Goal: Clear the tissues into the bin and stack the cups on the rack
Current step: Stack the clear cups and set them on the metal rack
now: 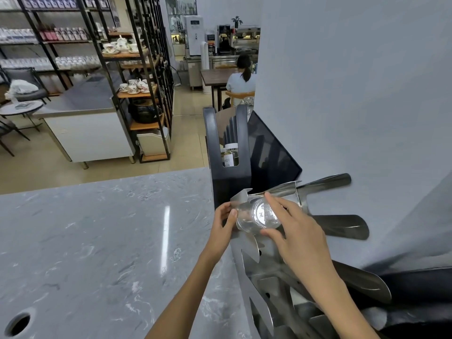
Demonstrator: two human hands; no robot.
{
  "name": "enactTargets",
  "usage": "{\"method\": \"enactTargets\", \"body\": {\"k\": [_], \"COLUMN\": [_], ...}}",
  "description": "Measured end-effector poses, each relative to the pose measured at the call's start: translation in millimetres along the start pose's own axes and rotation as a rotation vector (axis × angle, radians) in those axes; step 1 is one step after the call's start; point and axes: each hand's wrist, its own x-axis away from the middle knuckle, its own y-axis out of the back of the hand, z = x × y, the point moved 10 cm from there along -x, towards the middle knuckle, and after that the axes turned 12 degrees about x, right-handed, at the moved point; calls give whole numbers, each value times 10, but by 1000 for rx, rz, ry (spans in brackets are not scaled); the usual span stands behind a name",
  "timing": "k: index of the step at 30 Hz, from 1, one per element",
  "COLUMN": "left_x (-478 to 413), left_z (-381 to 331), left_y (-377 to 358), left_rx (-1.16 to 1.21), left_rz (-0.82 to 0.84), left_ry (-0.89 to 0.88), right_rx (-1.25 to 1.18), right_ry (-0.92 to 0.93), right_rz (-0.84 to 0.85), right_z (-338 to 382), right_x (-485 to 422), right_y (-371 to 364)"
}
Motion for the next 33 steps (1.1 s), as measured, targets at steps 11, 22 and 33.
{"method": "enactTargets", "body": {"k": [11,22,33], "left_x": [-37,-4,-36], "left_z": [17,-40,-97], "left_y": [-2,37,63], "left_rx": [-25,-28,-130], "left_rz": [101,104,138], "left_ry": [46,1,-7], "right_rx": [38,-18,-43], "right_ry": [-68,-63,-63], "right_rz": [2,-48,-87], "right_z": [-1,-15,-61], "right_x": [-12,-7,6], "right_y": [11,80,50]}}
